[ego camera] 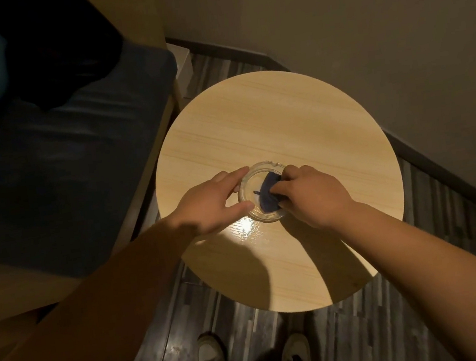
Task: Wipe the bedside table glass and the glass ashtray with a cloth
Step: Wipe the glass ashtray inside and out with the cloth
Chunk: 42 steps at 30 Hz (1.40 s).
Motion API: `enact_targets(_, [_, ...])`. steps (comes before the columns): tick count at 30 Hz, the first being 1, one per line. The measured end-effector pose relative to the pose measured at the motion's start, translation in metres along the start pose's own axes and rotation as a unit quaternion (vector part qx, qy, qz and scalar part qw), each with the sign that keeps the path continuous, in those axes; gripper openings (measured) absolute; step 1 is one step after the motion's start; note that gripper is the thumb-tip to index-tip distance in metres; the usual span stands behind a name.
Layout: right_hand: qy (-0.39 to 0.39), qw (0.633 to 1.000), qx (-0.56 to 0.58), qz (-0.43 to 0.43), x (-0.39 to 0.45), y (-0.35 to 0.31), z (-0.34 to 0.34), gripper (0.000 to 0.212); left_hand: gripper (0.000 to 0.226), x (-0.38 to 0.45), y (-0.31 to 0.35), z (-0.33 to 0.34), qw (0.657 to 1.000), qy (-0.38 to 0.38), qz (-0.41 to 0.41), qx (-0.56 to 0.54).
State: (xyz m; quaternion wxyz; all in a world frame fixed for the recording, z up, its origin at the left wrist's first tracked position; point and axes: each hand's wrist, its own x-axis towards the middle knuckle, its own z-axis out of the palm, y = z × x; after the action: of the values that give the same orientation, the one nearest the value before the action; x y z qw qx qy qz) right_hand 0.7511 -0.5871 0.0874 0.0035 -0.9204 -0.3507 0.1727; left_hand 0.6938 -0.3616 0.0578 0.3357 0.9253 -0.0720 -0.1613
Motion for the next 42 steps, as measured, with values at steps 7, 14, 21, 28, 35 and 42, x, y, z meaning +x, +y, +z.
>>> enact_targets(7, [-0.043,0.995,-0.007,-0.088,0.010,0.013,-0.003,0.032,0.053,0.037,-0.005,-0.020,0.994,-0.106,-0.002,-0.025])
enact_targets(14, [-0.055,0.986,-0.017,-0.155,0.018,0.022,-0.010,0.029,0.044,0.014,0.004,-0.011,0.998,-0.058,-0.032,0.006])
enact_targets(21, [-0.037,0.980,-0.019,-0.197,0.024,0.028,-0.009,0.023,0.089,0.056,-0.006,-0.034,0.973,-0.232,0.014,-0.002])
enact_targets(28, [-0.021,0.985,-0.047,-0.164,0.023,0.021,-0.008,0.030,0.085,0.056,-0.011,-0.035,0.977,-0.143,0.096,0.125])
enact_targets(35, [-0.005,0.982,-0.049,-0.183,0.028,0.027,-0.007,0.026,0.084,0.055,-0.012,-0.029,0.978,-0.125,0.121,0.115])
enact_targets(42, [-0.007,0.979,-0.056,-0.195,0.035,0.030,-0.009,0.026,0.072,0.050,-0.011,-0.026,0.984,-0.120,0.122,0.056])
